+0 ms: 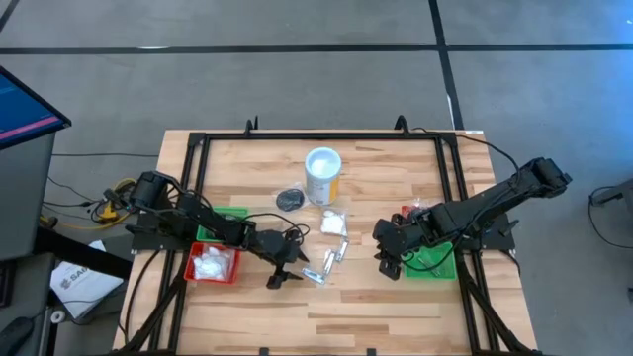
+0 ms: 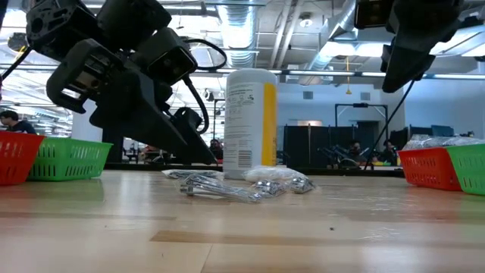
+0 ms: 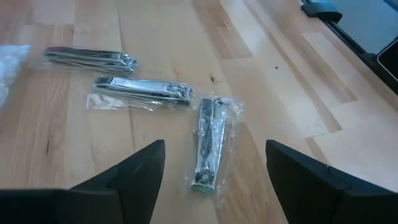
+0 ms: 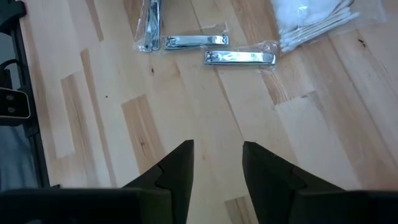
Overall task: Pick & Place Travel size toiletries
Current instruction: Put the nail cutter into the right green bin
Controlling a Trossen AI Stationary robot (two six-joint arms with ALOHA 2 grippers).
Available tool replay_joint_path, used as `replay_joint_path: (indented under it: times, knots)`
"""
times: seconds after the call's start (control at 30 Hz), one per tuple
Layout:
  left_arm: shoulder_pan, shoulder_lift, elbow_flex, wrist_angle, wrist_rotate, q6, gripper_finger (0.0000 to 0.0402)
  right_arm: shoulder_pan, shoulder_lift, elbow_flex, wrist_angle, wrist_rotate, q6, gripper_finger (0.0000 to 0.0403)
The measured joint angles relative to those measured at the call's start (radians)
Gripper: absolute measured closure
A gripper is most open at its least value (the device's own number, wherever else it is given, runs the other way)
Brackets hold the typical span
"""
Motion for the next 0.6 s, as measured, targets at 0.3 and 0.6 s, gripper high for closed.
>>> replay_joint_path:
  times: [0.3, 0.6]
  knots:
    - [0.000, 0.048, 0.000, 0.041, -0.011, 0.003, 0.0142, 0.000, 0.000, 0.000, 0.001, 0.000, -0.014, 0.0275]
    - [-0.005, 0.132, 0.001, 0.100, -0.035, 0.011, 0.0144, 0.000, 0.000, 0.000, 0.013, 0.000, -0.021, 0.0275]
